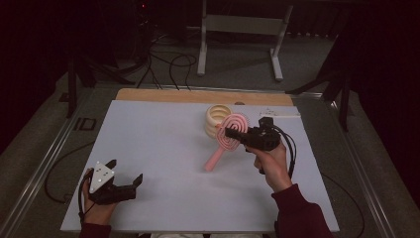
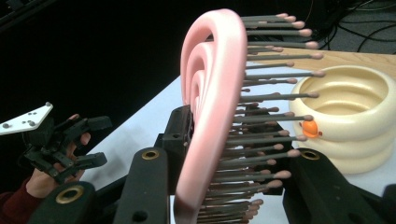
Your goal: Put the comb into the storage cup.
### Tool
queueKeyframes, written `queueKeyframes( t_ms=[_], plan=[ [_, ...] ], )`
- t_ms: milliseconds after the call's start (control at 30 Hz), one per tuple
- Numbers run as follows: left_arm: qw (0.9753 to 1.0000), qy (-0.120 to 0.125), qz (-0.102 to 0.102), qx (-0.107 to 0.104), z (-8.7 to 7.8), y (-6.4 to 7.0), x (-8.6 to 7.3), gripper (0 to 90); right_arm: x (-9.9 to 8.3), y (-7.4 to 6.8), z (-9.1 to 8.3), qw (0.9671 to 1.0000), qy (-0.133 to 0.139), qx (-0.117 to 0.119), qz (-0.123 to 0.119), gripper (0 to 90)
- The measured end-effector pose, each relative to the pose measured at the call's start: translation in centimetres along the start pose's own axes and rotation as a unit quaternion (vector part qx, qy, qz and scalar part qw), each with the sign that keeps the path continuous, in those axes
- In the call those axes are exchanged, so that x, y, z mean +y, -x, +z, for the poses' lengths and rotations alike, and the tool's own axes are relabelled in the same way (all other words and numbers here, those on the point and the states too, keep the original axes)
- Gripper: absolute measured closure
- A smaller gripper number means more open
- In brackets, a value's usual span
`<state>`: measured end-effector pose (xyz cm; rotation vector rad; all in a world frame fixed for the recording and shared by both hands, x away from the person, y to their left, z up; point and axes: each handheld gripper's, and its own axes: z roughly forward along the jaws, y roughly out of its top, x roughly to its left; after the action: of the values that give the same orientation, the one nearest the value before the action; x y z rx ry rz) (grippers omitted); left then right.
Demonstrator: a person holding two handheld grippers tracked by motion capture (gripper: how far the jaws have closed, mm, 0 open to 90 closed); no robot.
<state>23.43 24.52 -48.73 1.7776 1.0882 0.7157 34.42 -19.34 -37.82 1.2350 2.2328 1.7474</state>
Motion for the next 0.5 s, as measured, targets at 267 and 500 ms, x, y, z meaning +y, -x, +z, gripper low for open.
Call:
queueKeyframes(
  t_ms=[267,500],
  plan=[
    [0.9998,0.017,0.003,-0.002,0.0,0.2,0.0,0.1,0.7,0.0,0.2,1.0,-0.001,-0.001,-0.003,63.6],
    [0.9998,0.018,0.004,-0.001,0.1,0.2,-0.1,0.1,1.5,-0.2,0.4,1.0,-0.002,-0.004,-0.009,63.6]
  ],
)
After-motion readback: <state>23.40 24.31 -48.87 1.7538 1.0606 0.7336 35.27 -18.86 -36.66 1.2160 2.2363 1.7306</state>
